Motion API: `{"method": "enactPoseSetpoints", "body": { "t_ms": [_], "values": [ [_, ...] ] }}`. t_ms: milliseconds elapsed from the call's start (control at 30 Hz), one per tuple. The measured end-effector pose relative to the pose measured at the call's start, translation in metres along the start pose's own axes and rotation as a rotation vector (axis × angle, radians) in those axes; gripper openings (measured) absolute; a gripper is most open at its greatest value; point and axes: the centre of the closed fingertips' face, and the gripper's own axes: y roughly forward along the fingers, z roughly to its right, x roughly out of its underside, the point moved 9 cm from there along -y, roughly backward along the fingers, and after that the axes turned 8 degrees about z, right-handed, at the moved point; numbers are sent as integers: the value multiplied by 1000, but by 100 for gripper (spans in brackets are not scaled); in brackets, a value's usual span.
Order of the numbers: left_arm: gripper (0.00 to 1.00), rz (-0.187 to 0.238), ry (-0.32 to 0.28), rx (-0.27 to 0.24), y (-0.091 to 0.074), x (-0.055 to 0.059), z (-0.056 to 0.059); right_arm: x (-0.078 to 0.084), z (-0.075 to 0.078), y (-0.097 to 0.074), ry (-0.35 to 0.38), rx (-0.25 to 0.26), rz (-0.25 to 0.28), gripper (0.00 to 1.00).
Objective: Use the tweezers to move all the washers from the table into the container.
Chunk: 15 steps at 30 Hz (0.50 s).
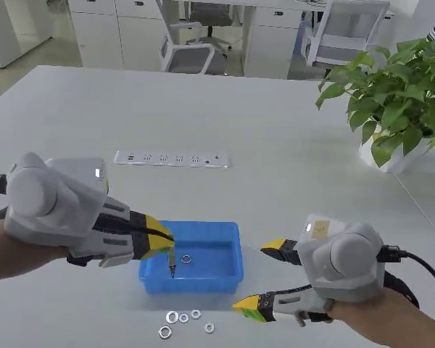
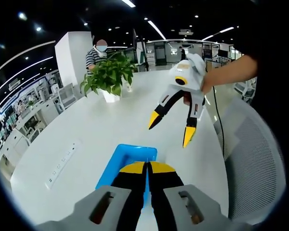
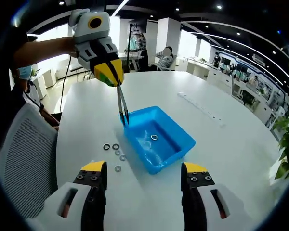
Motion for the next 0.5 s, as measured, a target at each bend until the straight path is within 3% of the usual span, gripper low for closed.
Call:
{"method": "enactPoseSetpoints", "body": {
  "t_ms": [500],
  "values": [
    [5,-6,-25,26,-5,13,20,2,-13,-1,58,13,-6,78]
  ]
}}
